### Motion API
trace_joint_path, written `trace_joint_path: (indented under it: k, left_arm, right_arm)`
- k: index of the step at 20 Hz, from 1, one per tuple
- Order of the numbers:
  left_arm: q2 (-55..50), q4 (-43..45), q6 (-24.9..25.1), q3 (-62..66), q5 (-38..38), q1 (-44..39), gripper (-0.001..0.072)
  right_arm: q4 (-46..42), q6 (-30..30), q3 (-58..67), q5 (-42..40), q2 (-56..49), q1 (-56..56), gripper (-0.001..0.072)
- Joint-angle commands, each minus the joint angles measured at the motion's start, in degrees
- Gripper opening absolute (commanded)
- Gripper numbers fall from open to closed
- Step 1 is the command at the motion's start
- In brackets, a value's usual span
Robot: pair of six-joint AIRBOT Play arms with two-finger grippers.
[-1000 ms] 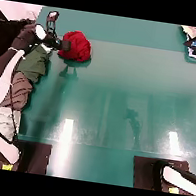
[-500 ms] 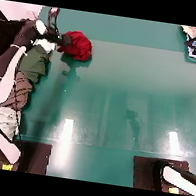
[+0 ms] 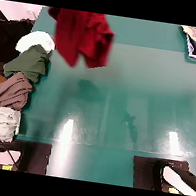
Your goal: Fold the shirts.
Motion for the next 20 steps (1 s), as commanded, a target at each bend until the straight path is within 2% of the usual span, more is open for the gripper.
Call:
trace_joint_path:
  k: [1,3,6,8,9,10,11,12,15,17,20]
  left_arm:
    - [7.4,-4.3,2.8,-4.4,-6.5,-5.0,0.0021]
    - [7.6,-1.0,2.8,-8.3,-10.1,-8.6,0.0021]
    - [7.3,5.9,2.8,-18.3,-6.9,-12.8,0.0021]
    - [6.3,6.2,1.8,-25.9,-4.4,-13.2,0.0022]
    - [5.7,7.3,1.2,-29.2,-3.2,-12.9,0.0148]
    - [5.2,9.0,0.1,-31.3,-2.9,-12.5,0.0471]
    - [4.9,11.8,-3.0,-32.1,-3.6,-11.3,0.0635]
    - [4.8,13.7,-4.9,-32.0,-5.1,-9.6,0.0610]
    - [5.4,14.0,-6.9,-32.0,-15.1,-0.8,0.0609]
    - [7.9,13.7,-7.3,-38.4,-15.5,3.4,0.0609]
    - [13.9,13.2,-7.2,-56.2,-13.7,5.0,0.0609]
  right_arm:
    - [-0.2,0.0,0.0,-1.3,1.8,0.0,0.0019]
    - [-0.2,0.0,0.0,-1.2,2.8,0.0,0.0018]
    - [-0.2,0.0,0.0,-1.2,4.6,0.0,0.0018]
    - [-0.2,0.0,0.0,-0.6,5.5,0.0,0.0019]
    - [-0.2,0.0,0.0,0.2,5.9,0.0,0.0018]
    - [-0.2,0.0,0.0,1.0,6.2,0.0,0.0018]
    - [-0.2,0.0,0.0,1.7,6.3,0.0,0.0019]
    - [-0.2,0.0,0.0,2.4,6.3,0.0,0.0018]
    - [-0.2,0.0,0.0,4.3,6.3,0.0,0.0019]
    - [-0.3,-0.5,0.0,4.7,6.3,0.0,0.0018]
    - [-0.3,-1.0,0.0,4.7,6.2,0.0,0.0018]
